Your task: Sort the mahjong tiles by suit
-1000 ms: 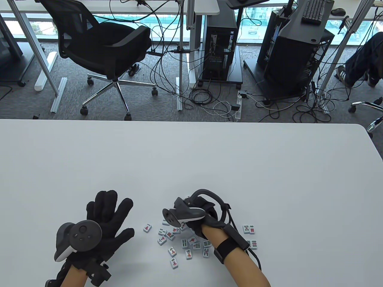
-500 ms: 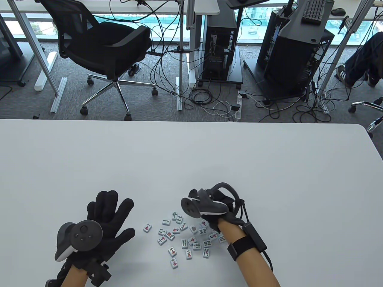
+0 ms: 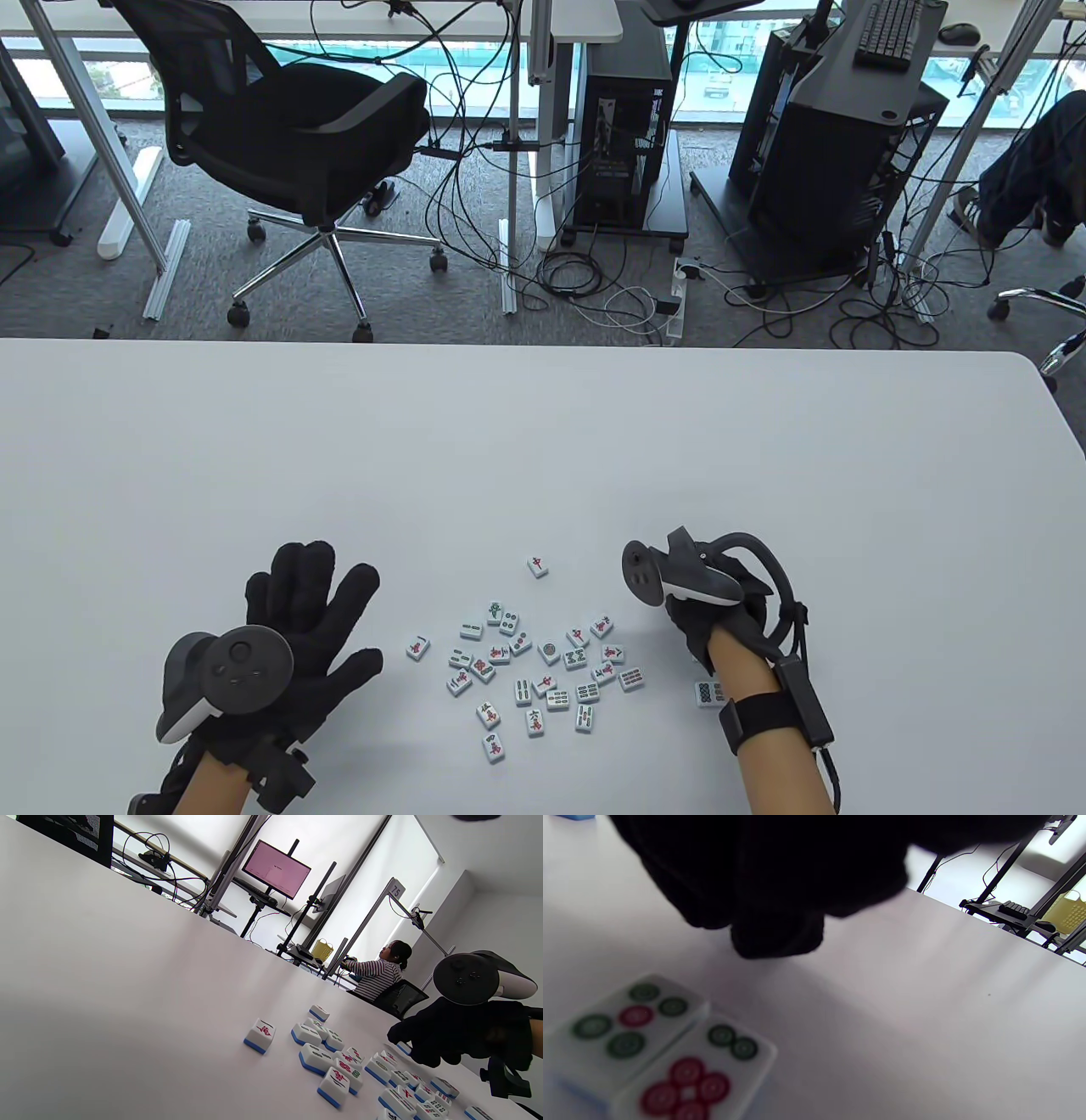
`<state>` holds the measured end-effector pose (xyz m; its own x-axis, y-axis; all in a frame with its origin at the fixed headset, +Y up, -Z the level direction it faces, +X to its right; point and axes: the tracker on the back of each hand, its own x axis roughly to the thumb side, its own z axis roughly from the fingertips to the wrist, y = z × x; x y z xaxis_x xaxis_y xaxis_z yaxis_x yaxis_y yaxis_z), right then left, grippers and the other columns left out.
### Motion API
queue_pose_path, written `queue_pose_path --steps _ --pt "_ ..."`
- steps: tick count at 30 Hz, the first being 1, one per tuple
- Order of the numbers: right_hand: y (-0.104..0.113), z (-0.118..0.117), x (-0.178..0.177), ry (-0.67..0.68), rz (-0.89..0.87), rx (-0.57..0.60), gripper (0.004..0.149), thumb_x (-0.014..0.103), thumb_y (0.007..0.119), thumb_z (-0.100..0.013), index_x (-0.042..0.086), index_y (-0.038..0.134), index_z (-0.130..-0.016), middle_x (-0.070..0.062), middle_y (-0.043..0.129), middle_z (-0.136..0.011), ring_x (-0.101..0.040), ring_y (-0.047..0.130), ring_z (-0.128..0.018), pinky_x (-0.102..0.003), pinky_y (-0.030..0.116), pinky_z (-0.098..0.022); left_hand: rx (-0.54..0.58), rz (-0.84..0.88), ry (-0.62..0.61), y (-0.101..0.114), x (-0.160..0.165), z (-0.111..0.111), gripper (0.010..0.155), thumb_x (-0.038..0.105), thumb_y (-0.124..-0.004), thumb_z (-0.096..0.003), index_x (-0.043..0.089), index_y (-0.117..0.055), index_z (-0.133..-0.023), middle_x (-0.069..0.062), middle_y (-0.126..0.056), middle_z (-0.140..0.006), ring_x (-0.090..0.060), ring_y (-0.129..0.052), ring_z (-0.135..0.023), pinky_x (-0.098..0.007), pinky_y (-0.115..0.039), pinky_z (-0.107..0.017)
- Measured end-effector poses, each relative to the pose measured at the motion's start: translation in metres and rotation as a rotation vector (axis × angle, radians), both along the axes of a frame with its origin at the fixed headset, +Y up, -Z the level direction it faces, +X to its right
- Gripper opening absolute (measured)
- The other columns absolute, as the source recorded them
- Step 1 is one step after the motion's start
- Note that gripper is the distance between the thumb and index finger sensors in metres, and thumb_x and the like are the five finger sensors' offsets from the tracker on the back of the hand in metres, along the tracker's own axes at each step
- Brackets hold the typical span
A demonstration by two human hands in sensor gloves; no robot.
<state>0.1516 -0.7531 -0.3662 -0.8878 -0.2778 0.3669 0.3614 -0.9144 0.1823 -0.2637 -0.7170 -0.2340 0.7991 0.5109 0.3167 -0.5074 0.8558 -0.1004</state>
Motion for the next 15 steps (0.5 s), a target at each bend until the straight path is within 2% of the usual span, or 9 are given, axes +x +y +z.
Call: queue_pose_path --steps 8,12,15 --pt "-0.008 0.007 0.009 -0.005 -0.007 -0.001 0.057 0.033 0.085 -0.040 0.010 0.074 -0.090 -0.003 0.098 -0.048 -0.011 0.091 -0.018 -0.027 0.083 -0.015 -0.014 -0.013 0.005 -0.002 0.000 0.000 0.079 0.075 -0.056 -0.0463 0.046 -0.020 -0.111 0.019 0.014 -0.110 -0.014 0.023 -0.105 -0.050 0.012 -0.071" --pt "0.004 0.009 0.004 -0.014 0.006 0.000 0.062 0.035 0.085 -0.040 0.012 0.069 -0.095 -0.003 0.098 -0.050 -0.012 0.092 -0.020 -0.028 0.083 -0.016 -0.019 -0.015 0.009 -0.002 0.000 0.000 0.079 0.076 -0.056 -0.0462 0.047 -0.020 -0.111 0.019 0.014 -0.110 -0.014 0.023 -0.105 -0.050 0.012 -0.071" --pt "0.016 0.017 -0.013 0.052 -0.063 0.036 0.061 0.036 0.085 -0.039 0.014 0.071 -0.095 -0.003 0.098 -0.049 -0.012 0.092 -0.019 -0.028 0.083 -0.016 -0.023 -0.014 0.012 -0.002 -0.001 -0.001 0.079 0.076 -0.056 -0.0462 0.047 -0.020 -0.111 0.019 0.014 -0.110 -0.014 0.023 -0.105 -0.050 0.012 -0.071"
